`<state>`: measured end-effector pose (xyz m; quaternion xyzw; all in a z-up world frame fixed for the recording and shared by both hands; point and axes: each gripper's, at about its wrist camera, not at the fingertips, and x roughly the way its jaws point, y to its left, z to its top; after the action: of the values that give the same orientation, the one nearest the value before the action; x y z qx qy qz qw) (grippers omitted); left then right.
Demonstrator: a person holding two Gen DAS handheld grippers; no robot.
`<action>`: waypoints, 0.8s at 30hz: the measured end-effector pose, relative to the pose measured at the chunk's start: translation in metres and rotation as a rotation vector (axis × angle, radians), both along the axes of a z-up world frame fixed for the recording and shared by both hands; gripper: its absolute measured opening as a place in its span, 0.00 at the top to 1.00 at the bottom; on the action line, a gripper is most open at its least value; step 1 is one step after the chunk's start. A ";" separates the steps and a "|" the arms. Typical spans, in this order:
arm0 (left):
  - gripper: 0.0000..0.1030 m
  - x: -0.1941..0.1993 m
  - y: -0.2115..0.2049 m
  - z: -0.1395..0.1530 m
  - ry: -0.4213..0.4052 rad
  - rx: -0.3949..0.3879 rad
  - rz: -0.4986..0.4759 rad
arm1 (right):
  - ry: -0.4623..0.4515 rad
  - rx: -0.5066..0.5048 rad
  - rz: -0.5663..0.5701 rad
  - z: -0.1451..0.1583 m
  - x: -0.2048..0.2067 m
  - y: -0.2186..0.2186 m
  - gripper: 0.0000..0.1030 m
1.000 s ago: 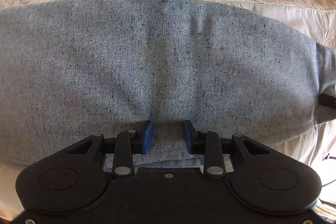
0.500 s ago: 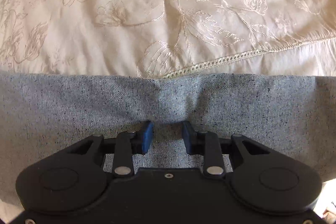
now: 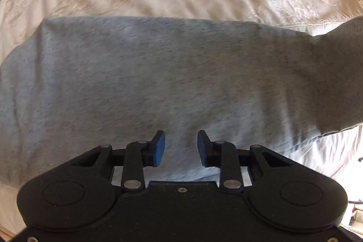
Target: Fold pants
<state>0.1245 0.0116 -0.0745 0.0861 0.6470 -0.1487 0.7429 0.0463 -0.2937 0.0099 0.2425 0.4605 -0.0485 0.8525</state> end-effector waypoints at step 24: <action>0.63 0.012 0.164 0.048 -0.035 -0.048 0.074 | 0.068 0.005 0.354 -0.063 0.055 0.283 0.78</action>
<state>0.1361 0.1755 -0.0263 0.0470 0.6331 -0.1350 0.7608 0.1014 -0.0111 -0.0533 0.1579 0.5247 0.0952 0.8311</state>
